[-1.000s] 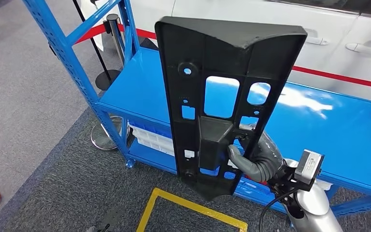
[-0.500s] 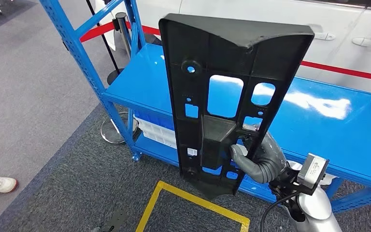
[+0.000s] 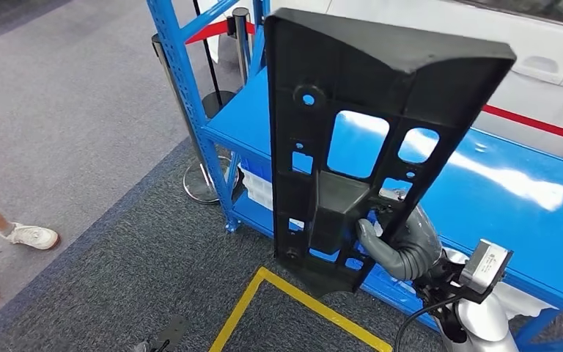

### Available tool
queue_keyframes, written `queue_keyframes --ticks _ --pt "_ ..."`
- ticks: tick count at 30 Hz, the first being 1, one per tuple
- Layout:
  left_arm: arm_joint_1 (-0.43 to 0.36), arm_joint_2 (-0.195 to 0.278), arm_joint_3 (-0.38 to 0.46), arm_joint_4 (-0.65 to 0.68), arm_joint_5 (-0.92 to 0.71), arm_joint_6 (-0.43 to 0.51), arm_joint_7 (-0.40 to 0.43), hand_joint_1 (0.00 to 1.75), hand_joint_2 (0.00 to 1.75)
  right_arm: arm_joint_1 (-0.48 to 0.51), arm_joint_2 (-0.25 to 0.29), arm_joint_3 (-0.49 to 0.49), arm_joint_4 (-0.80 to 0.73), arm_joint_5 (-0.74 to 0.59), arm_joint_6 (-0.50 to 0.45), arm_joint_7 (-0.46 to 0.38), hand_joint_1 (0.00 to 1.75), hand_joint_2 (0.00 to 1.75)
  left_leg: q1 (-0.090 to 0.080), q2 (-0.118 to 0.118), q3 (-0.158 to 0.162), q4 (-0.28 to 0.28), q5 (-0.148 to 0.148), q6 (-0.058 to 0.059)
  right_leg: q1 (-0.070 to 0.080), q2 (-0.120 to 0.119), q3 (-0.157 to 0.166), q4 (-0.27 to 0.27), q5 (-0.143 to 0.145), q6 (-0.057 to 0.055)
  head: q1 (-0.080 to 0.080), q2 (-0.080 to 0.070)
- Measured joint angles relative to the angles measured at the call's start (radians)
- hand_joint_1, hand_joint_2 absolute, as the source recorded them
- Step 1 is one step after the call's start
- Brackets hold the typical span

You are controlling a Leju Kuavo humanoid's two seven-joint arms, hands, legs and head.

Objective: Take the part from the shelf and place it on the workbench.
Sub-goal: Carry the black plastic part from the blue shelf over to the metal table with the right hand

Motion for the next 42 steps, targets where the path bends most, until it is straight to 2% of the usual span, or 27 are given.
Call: queue_keyframes --ticks 2,4,6,7,8,9,11,13,14,15,16,17,18,20,22,24,26,28,30,31,32,34,35,37,39,41,42 --pt "0.002 -0.001 0.000 0.000 0.000 0.000 0.001 0.00 1.75 0.004 0.000 -0.002 -0.001 0.002 0.000 0.000 1.75 1.75 0.006 -0.025 -0.005 0.016 -0.005 -0.007 -0.008 0.006 0.018 -0.048 0.057 0.009 0.000 0.000" --pt "0.001 -0.001 0.000 0.000 0.000 0.000 0.001 0.00 1.75 0.005 -0.001 -0.003 -0.003 0.003 0.000 0.001 1.75 1.75 0.011 -0.048 -0.018 0.041 -0.015 -0.021 -0.018 0.043 0.063 -0.151 0.110 0.016 0.000 0.000" --pt "-0.001 -0.002 -0.001 0.000 0.000 0.000 0.001 0.00 1.75 0.008 -0.001 -0.004 -0.007 0.004 -0.001 0.001 1.75 1.75 0.013 -0.069 -0.039 0.063 -0.018 -0.034 -0.022 0.079 0.076 -0.193 0.116 0.012 -0.001 0.000" --pt "0.000 -0.002 -0.001 0.000 -0.001 0.000 0.002 0.00 1.75 0.010 -0.001 -0.005 -0.009 0.005 -0.002 0.001 1.75 1.75 0.014 -0.079 -0.049 0.067 -0.016 -0.041 -0.020 0.084 0.072 -0.193 0.114 0.006 -0.001 0.000" --pt "0.002 -0.002 -0.001 0.000 -0.001 0.000 0.002 0.00 1.75 0.011 -0.001 -0.006 -0.011 0.006 -0.002 0.001 1.75 1.75 0.016 -0.089 -0.055 0.067 -0.013 -0.047 -0.019 0.074 0.070 -0.194 0.116 -0.002 -0.002 0.000" --pt "0.005 -0.002 -0.001 0.000 -0.002 0.000 0.003 0.00 1.75 0.010 -0.001 -0.006 -0.012 0.007 -0.003 0.001 1.75 1.75 0.017 -0.085 -0.059 0.068 -0.013 -0.053 -0.018 0.062 0.069 -0.197 0.118 -0.008 -0.002 0.000" --pt "0.005 -0.002 -0.001 0.000 -0.003 0.000 0.005 0.00 1.75 0.009 0.000 -0.007 -0.018 0.009 -0.004 0.001 1.75 1.75 0.016 -0.046 -0.080 0.105 -0.038 -0.063 -0.020 0.038 0.070 -0.202 0.123 -0.020 -0.002 0.000" --pt "0.001 -0.003 -0.001 0.000 -0.003 0.000 0.006 0.00 1.75 0.010 0.000 -0.008 -0.022 0.009 -0.004 0.000 1.75 1.75 0.016 0.004 -0.131 0.217 -0.094 -0.072 -0.016 0.011 0.070 -0.203 0.124 -0.026 -0.002 0.000" --pt "0.000 -0.003 -0.001 0.000 -0.003 0.001 0.006 0.00 1.75 0.011 0.000 -0.008 -0.023 0.009 -0.004 0.000 1.75 1.75 0.018 0.015 -0.159 0.282 -0.120 -0.074 -0.014 -0.004 0.070 -0.203 0.123 -0.027 -0.002 0.000" --pt "0.000 -0.003 -0.001 0.000 -0.003 0.001 0.007 0.00 1.75 0.012 0.000 -0.008 -0.023 0.009 -0.003 0.000 1.75 1.75 0.018 0.019 -0.176 0.324 -0.131 -0.075 -0.012 -0.017 0.070 -0.203 0.123 -0.028 -0.002 0.000" --pt "0.001 -0.004 -0.001 0.000 -0.002 0.002 0.008 0.00 1.75 0.012 0.000 -0.008 -0.023 0.009 -0.003 0.000 1.75 1.75 0.019 0.021 -0.176 0.331 -0.125 -0.074 -0.011 -0.030 0.070 -0.203 0.123 -0.028 -0.002 0.000" --pt "0.002 -0.004 -0.001 0.000 0.000 0.003 0.008 0.00 1.75 0.012 0.000 -0.008 -0.023 0.009 -0.003 0.000 1.75 1.75 0.018 0.023 -0.156 0.298 -0.102 -0.072 -0.010 -0.042 0.071 -0.203 0.123 -0.028 -0.002 0.000" --pt "0.003 -0.004 -0.001 0.000 0.002 0.004 0.008 0.00 1.75 0.012 0.000 -0.008 -0.023 0.009 -0.003 0.000 1.75 1.75 0.017 0.030 -0.119 0.232 -0.069 -0.067 -0.009 -0.052 0.072 -0.203 0.122 -0.028 -0.002 0.000" --pt "0.001 -0.004 -0.001 0.000 0.004 0.007 0.008 0.00 1.75 0.010 0.000 -0.008 -0.024 0.009 -0.003 0.000 1.75 1.75 0.008 0.054 -0.050 0.103 -0.031 -0.054 -0.006 -0.068 0.072 -0.205 0.122 -0.025 -0.002 0.000" --pt "0.002 -0.004 -0.001 0.000 0.006 0.009 0.007 0.00 1.75 0.008 0.001 -0.008 -0.025 0.012 -0.002 0.001 1.75 1.75 -0.001 0.063 -0.029 0.057 -0.028 -0.044 -0.005 -0.079 0.072 -0.209 0.124 -0.017 -0.002 0.000" --pt "0.008 -0.004 -0.001 0.000 0.007 0.011 0.006 0.00 1.75 0.007 0.002 -0.008 -0.025 0.014 -0.002 0.001 1.75 1.75 0.000 0.054 -0.028 0.046 -0.020 -0.034 -0.004 -0.084 0.077 -0.216 0.126 -0.006 -0.002 0.000" --pt "0.011 -0.005 -0.001 0.000 0.009 0.011 0.006 0.00 1.75 0.007 0.002 -0.008 -0.026 0.016 -0.002 0.000 1.75 1.75 0.005 0.049 -0.018 0.023 -0.007 -0.021 -0.004 -0.057 0.070 -0.191 0.104 0.001 -0.002 0.000" --pt "0.008 -0.007 -0.001 0.001 0.012 0.012 0.005 0.00 1.75 0.008 0.002 -0.008 -0.027 0.016 -0.001 0.000 1.75 1.75 0.006 0.043 -0.012 0.011 0.000 -0.013 -0.004 -0.016 0.025 -0.091 0.046 0.001 -0.002 0.000" --pt "0.006 -0.007 0.000 0.001 0.013 0.013 0.004 0.00 1.75 0.011 0.002 -0.008 -0.027 0.016 0.001 -0.001 1.75 1.75 0.004 0.029 -0.014 0.014 -0.001 -0.010 -0.003 0.000 -0.030 0.021 0.004 0.001 -0.002 0.000" --pt "0.006 -0.008 0.000 0.001 0.013 0.013 0.004 0.00 1.75 0.013 0.002 -0.008 -0.027 0.017 0.002 -0.001 1.75 1.75 0.003 0.019 -0.015 0.017 -0.002 -0.010 -0.004 0.002 -0.040 0.039 0.008 0.002 -0.002 0.000" --pt "0.006 -0.008 0.000 0.001 0.012 0.013 0.004 0.00 1.75 0.013 0.002 -0.008 -0.027 0.018 0.003 -0.002 1.75 1.75 0.004 0.008 -0.015 0.021 -0.003 -0.012 -0.005 0.003 -0.030 0.017 0.033 0.003 -0.002 0.000" --pt "0.005 -0.009 0.000 0.001 0.012 0.013 0.004 0.00 1.75 0.013 0.002 -0.008 -0.028 0.021 0.003 -0.002 1.75 1.75 0.007 -0.016 -0.018 0.035 -0.010 -0.019 -0.010 0.025 0.026 -0.101 0.099 0.004 -0.002 0.000" --pt "0.005 -0.009 0.000 0.001 0.012 0.013 0.004 0.00 1.75 0.013 0.002 -0.008 -0.028 0.021 0.004 -0.002 1.75 1.75 0.007 -0.027 -0.024 0.047 -0.015 -0.024 -0.013 0.042 0.051 -0.155 0.119 0.003 -0.002 0.000" --pt "0.004 -0.009 0.000 0.001 0.012 0.014 0.005 0.00 1.75 0.013 0.002 -0.008 -0.029 0.022 0.004 -0.002 1.75 1.75 0.007 -0.047 -0.037 0.060 -0.018 -0.036 -0.013 0.062 0.067 -0.197 0.123 -0.001 -0.002 0.000" --pt "0.008 -0.009 0.000 0.001 0.012 0.014 0.006 0.00 1.75 0.012 0.004 -0.007 -0.030 0.023 0.005 -0.002 1.75 1.75 0.011 -0.060 -0.046 0.061 -0.015 -0.045 -0.010 0.048 0.065 -0.200 0.125 -0.012 -0.002 0.000" --pt "0.011 -0.008 0.000 0.001 0.012 0.015 0.006 0.00 1.75 0.009 0.010 -0.007 -0.031 0.023 0.006 -0.001 1.75 1.75 0.012 -0.037 -0.061 0.090 -0.033 -0.055 -0.012 0.030 0.068 -0.203 0.127 -0.024 -0.003 0.000" --pt "0.010 -0.008 0.000 0.001 0.013 0.015 0.006 0.00 1.75 0.007 0.014 -0.007 -0.031 0.023 0.007 -0.001 1.75 1.75 0.012 -0.017 -0.081 0.134 -0.056 -0.061 -0.013 0.020 0.069 -0.205 0.127 -0.029 -0.003 0.000"
